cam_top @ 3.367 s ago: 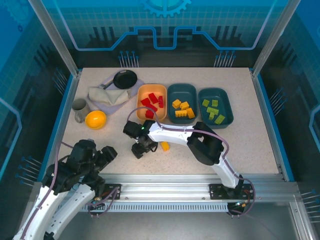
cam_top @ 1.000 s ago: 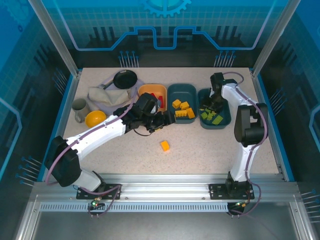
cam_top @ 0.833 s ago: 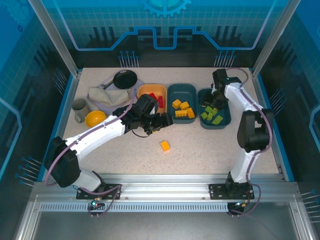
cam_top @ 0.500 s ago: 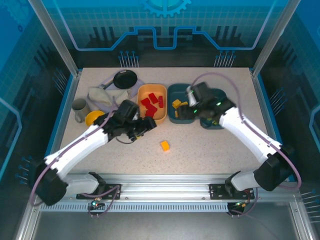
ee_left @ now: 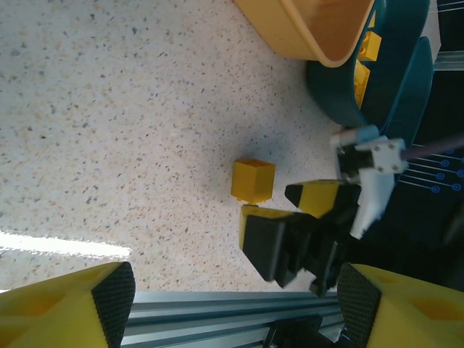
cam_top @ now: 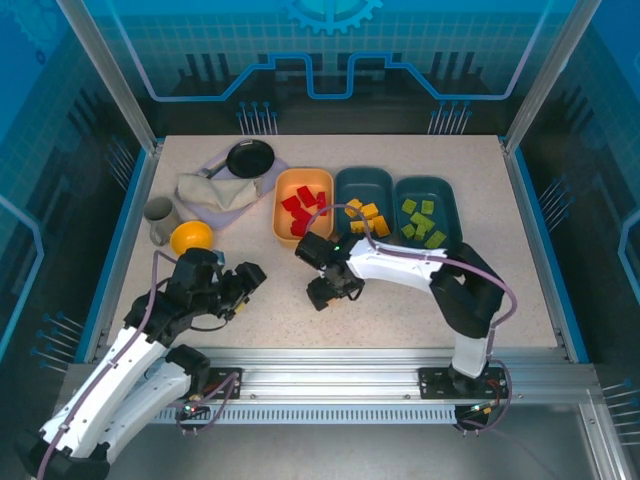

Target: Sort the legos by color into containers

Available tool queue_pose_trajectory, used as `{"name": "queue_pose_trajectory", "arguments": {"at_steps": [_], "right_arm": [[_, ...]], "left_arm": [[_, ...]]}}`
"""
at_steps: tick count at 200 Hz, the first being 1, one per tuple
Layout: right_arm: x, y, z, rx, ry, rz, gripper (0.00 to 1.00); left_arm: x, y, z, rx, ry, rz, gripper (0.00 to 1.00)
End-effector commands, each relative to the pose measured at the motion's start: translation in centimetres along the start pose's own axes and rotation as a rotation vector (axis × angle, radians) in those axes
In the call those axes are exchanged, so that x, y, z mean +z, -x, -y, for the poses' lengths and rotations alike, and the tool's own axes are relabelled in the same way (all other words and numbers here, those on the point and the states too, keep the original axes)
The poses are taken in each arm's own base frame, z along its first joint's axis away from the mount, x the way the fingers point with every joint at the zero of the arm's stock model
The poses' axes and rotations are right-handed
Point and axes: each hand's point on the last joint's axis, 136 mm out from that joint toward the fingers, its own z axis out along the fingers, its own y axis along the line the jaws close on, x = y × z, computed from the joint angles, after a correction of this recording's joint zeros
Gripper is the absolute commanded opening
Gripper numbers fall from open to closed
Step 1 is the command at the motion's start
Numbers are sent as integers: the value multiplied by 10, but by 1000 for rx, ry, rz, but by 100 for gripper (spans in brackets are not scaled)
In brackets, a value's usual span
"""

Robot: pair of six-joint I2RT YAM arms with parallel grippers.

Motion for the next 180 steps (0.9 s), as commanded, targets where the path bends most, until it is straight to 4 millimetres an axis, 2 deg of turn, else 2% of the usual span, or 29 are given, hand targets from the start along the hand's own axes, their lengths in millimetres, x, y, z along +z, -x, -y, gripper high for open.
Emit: {"name": "queue_pose_trajectory", "arguments": {"at_steps": [1, 30, 54, 72, 89, 112, 135, 159, 180], "right_arm": [[4, 9, -3, 5, -22, -4, 69], [16, 13, -3, 9, -34, -24, 50], [17, 14, -4, 19, -28, -24, 38], [5, 19, -1, 27, -31, 5, 32], [-20, 33, 8, 52, -25, 64, 30], [-61, 61, 48, 157, -23, 162, 30], [-88, 92, 94, 271, 10, 244, 30], [-96, 129, 143, 364, 4, 289, 30], [-89, 162, 184, 442, -16, 312, 30]], "left_arm": [[-6, -4, -4, -15, 12, -14, 78], [-10, -5, -3, -1, 12, -18, 78], [-12, -6, -1, 5, 0, -19, 78], [-12, -6, 6, 19, -23, -21, 78], [-13, -2, 19, 41, -52, -20, 78], [-13, 9, 39, 75, -47, 0, 78], [-8, 25, 75, 111, -93, 20, 78], [12, 42, 110, 128, -129, 22, 77], [32, 56, 142, 147, -161, 9, 77]]}}
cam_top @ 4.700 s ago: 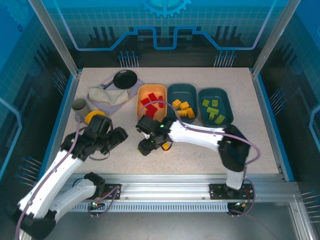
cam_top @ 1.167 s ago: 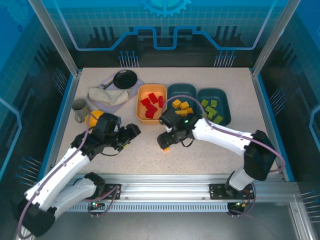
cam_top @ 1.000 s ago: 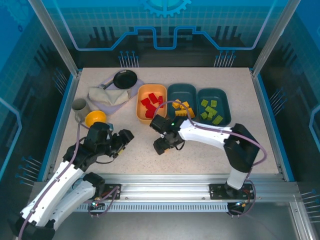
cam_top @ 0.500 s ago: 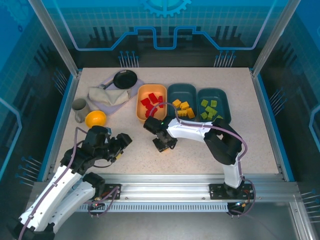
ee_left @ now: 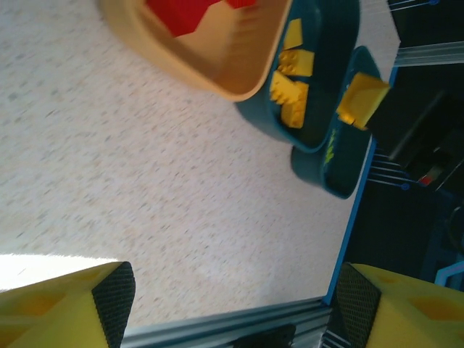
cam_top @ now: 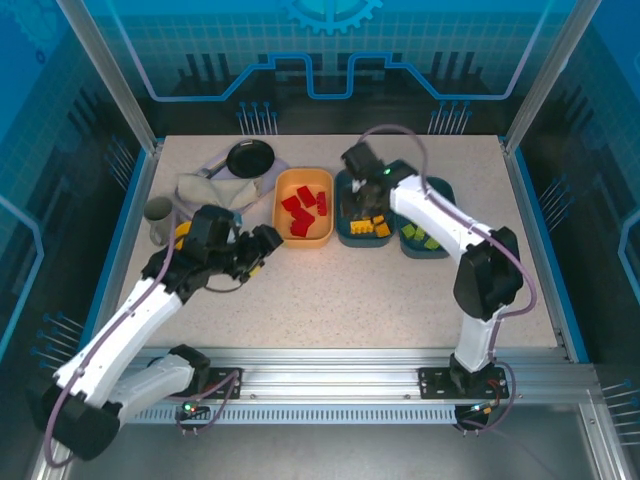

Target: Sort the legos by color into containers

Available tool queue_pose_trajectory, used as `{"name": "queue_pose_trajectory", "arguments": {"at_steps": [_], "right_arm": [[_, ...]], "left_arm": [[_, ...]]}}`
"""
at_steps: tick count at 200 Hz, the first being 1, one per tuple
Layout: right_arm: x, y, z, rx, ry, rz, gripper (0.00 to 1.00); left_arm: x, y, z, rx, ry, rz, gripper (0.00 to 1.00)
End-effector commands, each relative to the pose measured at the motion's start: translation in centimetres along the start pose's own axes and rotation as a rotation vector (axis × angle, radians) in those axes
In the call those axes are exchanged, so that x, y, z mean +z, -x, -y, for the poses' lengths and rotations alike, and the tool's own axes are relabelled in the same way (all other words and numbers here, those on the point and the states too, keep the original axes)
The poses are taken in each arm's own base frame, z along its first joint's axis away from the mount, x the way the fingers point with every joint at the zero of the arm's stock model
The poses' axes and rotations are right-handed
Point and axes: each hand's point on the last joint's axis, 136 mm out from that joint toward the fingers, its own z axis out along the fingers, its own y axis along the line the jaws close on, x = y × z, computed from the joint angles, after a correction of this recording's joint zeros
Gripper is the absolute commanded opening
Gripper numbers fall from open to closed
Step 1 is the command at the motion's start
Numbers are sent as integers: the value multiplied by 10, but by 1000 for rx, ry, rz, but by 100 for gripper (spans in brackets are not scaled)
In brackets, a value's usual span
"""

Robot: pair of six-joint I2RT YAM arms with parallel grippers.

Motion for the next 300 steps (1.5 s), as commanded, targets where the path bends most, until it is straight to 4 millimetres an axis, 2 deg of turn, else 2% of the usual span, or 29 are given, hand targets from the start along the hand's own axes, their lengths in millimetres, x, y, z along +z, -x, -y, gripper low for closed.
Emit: {"name": "queue_pose_trajectory", "arguments": {"at_steps": [1, 28, 49, 53, 58, 92, 111, 140, 153, 169, 189, 213, 225, 236, 246, 251, 253, 258, 266, 270, 272, 281, 285, 300], "right_arm": [[28, 23, 22, 34, -30, -36, 30], [59, 53, 46, 115, -64, -62, 29], [83, 60, 55, 138, -94, -84, 29], [82, 63, 57, 143, -96, -80, 29], [96, 58, 59, 146, -107, -106, 29], [129, 48, 74, 184, -149, -156, 31], [137, 50, 80, 194, -150, -155, 32], [138, 56, 81, 194, -143, -146, 34], [139, 56, 80, 195, -140, -150, 40], [137, 56, 79, 197, -137, -156, 53], [120, 67, 74, 194, -123, -119, 65], [79, 87, 65, 182, -98, -42, 67], [51, 96, 59, 172, -86, 10, 67], [16, 102, 50, 149, -66, 77, 68], [-6, 97, 41, 115, -52, 119, 72], [-23, 96, 36, 103, -38, 155, 74], [-26, 92, 35, 97, -37, 160, 75], [-36, 87, 33, 88, -28, 181, 77], [-51, 73, 29, 75, -18, 205, 82], [-56, 63, 29, 75, -19, 209, 95], [-59, 59, 30, 77, -23, 212, 99], [-72, 35, 35, 90, -45, 216, 100], [-71, 26, 38, 91, -58, 205, 100], [-90, -14, 52, 104, -123, 205, 100]], "left_arm": [[14, 24, 49, 66, -110, 15, 77], [41, 43, 82, 83, -142, -4, 77], [63, 56, 97, 68, -161, -22, 78], [66, 58, 101, 66, -169, -22, 78], [70, 60, 104, 63, -174, -24, 77], [88, 73, 115, 63, -176, -29, 77], [91, 75, 117, 62, -179, -35, 78], [91, 74, 116, 73, -169, -42, 77], [91, 74, 113, 72, -164, -47, 77], [90, 74, 112, 72, -163, -51, 77], [85, 74, 112, 84, -158, -48, 77], [70, 72, 108, 96, -134, -39, 78], [57, 71, 104, 108, -111, -20, 78], [42, 67, 98, 117, -91, -7, 80], [28, 63, 92, 128, -75, 5, 82], [22, 60, 88, 134, -65, 8, 85], [18, 59, 86, 136, -63, 12, 86], [11, 56, 82, 143, -55, 16, 98], [0, 51, 75, 155, -42, 17, 99], [-3, 47, 70, 162, -32, 11, 99], [-6, 45, 68, 167, -32, 9, 99], [-15, 36, 63, 199, -37, -10, 99], [-19, 31, 59, 212, -31, -19, 99], [-30, 18, 36, 242, 23, -29, 99]]}}
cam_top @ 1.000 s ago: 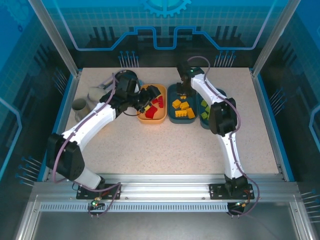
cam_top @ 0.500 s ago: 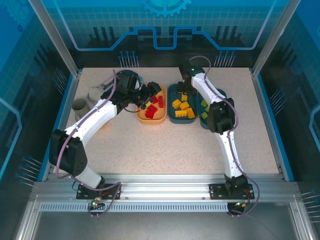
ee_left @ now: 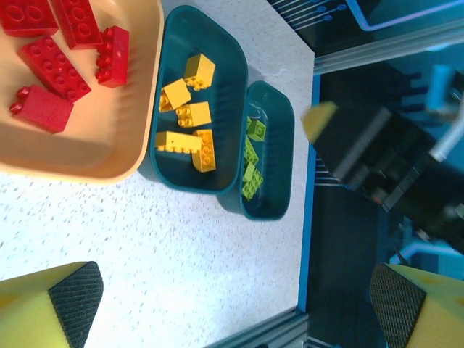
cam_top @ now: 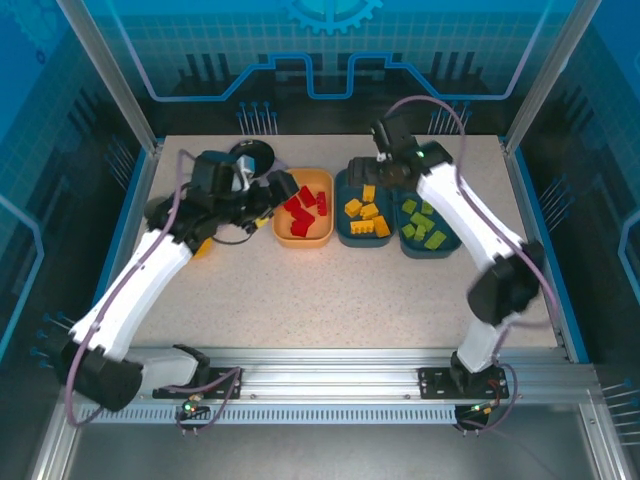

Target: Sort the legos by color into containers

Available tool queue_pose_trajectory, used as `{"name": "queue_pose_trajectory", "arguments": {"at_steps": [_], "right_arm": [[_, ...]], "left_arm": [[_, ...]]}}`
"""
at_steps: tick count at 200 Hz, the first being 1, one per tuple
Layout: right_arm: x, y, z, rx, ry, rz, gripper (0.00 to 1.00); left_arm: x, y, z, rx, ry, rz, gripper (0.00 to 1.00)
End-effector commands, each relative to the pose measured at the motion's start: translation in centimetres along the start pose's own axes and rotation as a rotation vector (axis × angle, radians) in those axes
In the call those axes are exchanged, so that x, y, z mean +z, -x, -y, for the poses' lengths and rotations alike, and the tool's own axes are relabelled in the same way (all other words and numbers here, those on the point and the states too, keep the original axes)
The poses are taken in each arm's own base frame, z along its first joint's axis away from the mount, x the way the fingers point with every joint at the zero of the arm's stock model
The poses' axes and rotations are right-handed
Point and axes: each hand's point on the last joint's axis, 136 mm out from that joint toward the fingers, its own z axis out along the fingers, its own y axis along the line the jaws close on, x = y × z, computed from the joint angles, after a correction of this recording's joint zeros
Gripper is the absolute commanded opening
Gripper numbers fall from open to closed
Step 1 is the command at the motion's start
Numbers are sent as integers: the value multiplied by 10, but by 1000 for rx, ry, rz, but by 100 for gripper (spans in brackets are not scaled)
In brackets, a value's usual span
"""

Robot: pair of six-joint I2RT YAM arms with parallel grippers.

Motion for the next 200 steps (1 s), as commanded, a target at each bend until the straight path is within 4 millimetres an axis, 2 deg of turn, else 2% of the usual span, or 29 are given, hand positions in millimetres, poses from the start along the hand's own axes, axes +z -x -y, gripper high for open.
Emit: {"name": "queue_pose_trajectory", "arguments": {"at_steps": [1, 19, 40, 61, 74, 80, 87, 94, 107, 122, 139, 166, 178, 200], "right_arm": [[-19, -44, 27, 20, -114, 5, 100], [-44, -72, 35, -28, -119, 41, 100], [-64, -89, 36, -98, -68, 76, 100], [-76, -96, 68, -60, -183, 95, 100], [-74, -100, 91, -6, -224, 113, 100], [-68, -104, 102, 18, -231, 120, 100], [-61, -109, 105, 18, -174, 132, 100], [-53, -113, 114, 25, -148, 160, 100], [-40, -125, 138, 22, -209, 241, 100], [-29, -134, 155, -22, -261, 352, 100], [-14, -142, 165, -22, -260, 431, 100], [4, -128, 173, -36, -242, 395, 100], [17, -124, 173, -73, -229, 395, 100], [45, -125, 180, -87, -212, 356, 100]], "left_arm": [[-17, -34, -49, 53, 150, -83, 99], [-35, -43, -77, 105, 251, -55, 99], [-59, -39, -114, 147, 421, 37, 99], [-86, -26, -145, 165, 573, 183, 99], [-101, -15, -167, 168, 682, 300, 99], [-102, -9, -171, 227, 693, 337, 99], [-98, -5, -176, 308, 691, 369, 99], [-97, -3, -187, 363, 710, 412, 99], [-103, 5, -207, 456, 781, 517, 99], [-93, 7, -223, 567, 790, 577, 99], [-73, 5, -240, 630, 781, 576, 99], [-42, 0, -279, 567, 780, 522, 99], [-35, 7, -285, 553, 790, 495, 99], [-20, 29, -283, 565, 761, 511, 99]]}}
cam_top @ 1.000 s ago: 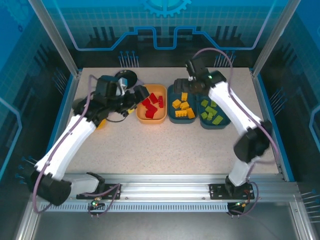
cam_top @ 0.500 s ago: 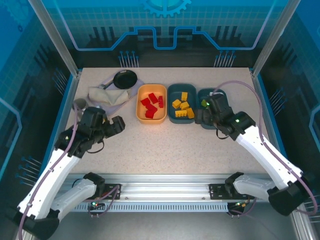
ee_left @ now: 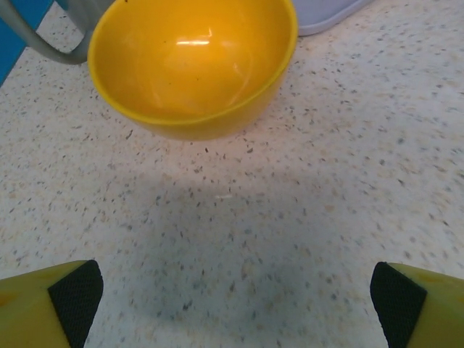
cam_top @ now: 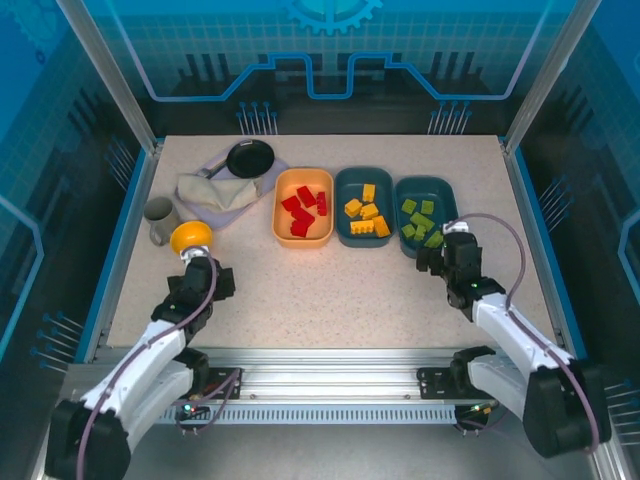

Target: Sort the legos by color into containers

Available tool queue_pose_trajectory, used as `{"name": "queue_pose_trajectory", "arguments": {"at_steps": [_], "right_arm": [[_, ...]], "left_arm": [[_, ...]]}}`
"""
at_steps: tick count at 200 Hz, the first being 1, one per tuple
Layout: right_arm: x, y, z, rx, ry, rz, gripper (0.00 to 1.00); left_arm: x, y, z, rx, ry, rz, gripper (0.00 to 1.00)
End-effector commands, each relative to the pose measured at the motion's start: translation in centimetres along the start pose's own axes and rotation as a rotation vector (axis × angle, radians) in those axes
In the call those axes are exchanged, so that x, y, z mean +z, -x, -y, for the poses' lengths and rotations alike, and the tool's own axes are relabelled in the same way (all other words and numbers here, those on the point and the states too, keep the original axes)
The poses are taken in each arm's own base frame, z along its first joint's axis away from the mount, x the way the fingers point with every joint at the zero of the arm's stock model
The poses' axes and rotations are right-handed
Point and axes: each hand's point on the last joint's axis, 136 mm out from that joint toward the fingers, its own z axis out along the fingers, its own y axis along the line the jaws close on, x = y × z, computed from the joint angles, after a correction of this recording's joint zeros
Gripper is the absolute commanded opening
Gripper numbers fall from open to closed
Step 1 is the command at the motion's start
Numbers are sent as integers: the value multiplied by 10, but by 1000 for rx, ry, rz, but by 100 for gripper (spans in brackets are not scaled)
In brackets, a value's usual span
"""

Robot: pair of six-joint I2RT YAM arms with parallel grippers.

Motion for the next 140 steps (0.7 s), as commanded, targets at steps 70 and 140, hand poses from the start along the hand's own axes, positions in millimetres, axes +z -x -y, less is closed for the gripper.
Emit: {"name": "queue_pose_trajectory", "arguments": {"at_steps": [70, 140], "right_arm": [[60, 68, -15, -47, 128, 229, 100], [68, 52, -22, -58, 203, 294, 100]], "left_arm": [[74, 107, 26, -77, -196, 203, 99], [74, 113, 19, -111, -235, 242, 99]]}}
